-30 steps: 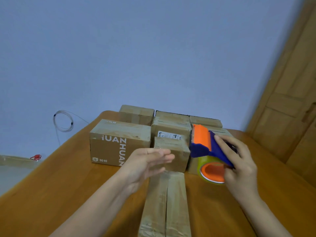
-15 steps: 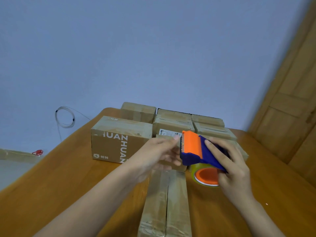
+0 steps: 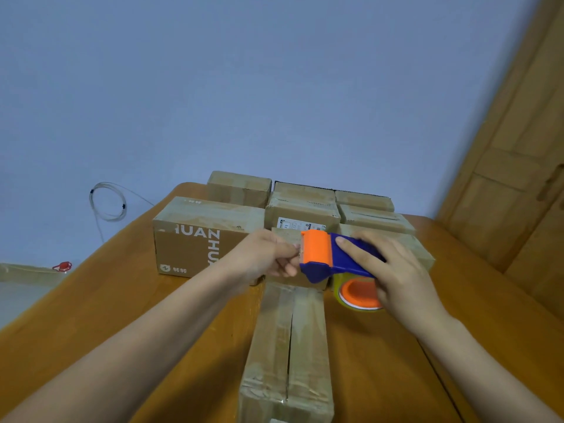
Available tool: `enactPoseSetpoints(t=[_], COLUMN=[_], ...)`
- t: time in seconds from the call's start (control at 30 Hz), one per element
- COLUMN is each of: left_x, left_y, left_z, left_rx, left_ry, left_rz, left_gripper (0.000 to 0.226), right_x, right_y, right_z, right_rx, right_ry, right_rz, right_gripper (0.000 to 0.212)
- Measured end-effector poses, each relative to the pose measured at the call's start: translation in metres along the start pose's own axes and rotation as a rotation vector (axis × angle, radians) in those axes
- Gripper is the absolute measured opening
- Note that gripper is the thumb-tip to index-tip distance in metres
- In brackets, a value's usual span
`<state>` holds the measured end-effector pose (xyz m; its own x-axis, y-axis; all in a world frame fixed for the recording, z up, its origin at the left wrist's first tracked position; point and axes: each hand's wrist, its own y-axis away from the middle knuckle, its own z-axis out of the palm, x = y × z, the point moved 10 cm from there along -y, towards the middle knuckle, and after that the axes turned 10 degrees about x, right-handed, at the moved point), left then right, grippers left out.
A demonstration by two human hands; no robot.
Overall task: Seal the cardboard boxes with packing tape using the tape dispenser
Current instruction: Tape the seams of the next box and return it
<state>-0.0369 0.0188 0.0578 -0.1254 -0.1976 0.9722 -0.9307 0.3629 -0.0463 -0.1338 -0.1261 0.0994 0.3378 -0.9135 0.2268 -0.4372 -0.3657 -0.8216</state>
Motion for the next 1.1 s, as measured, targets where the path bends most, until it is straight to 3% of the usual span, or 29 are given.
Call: enactPoseSetpoints(t=[0.1, 0.27, 0.6, 0.73, 0.9, 1.1], left_x=[-0.011, -0.052, -0.089, -0.096, -0.103, -0.123], left_y=[-0.007, -0.012, -0.014, -0.016, -0.022, -0.021], left_z=[-0.022, -0.068, -0.051, -0.046, -0.045, -0.042], left_rx=[0.037, 0.061, -0.055, -0.089, -0.043, -0.022], left_ry=[0.019, 0.008, 0.075, 0.132, 0.109, 0.121], left_rz=[-0.015, -0.096, -0.122, -0.149, -0.147, -0.191], left_gripper=[0.029, 0.030, 0.034, 0.058, 0.035, 0.033], right_x=[0.016, 0.051, 0.053, 0.052, 0.053, 0.051], right_y=[0.012, 0.047, 0.059, 0.061, 0.065, 0.082], right_z=[0.005, -0.005, 0.004, 0.008, 0.011, 0.025], right_rx=[-0.080, -0.196, -0.260, -0.264, -0.255, -0.250], right_ry=[0.046, 0.148, 0.138, 0.141, 0.140, 0.114], right_rz=[0.010, 0.022, 0.005, -0.014, -0.010, 0.028], right_gripper=[0.093, 0.103, 0.104, 0.102, 0.105, 0.103])
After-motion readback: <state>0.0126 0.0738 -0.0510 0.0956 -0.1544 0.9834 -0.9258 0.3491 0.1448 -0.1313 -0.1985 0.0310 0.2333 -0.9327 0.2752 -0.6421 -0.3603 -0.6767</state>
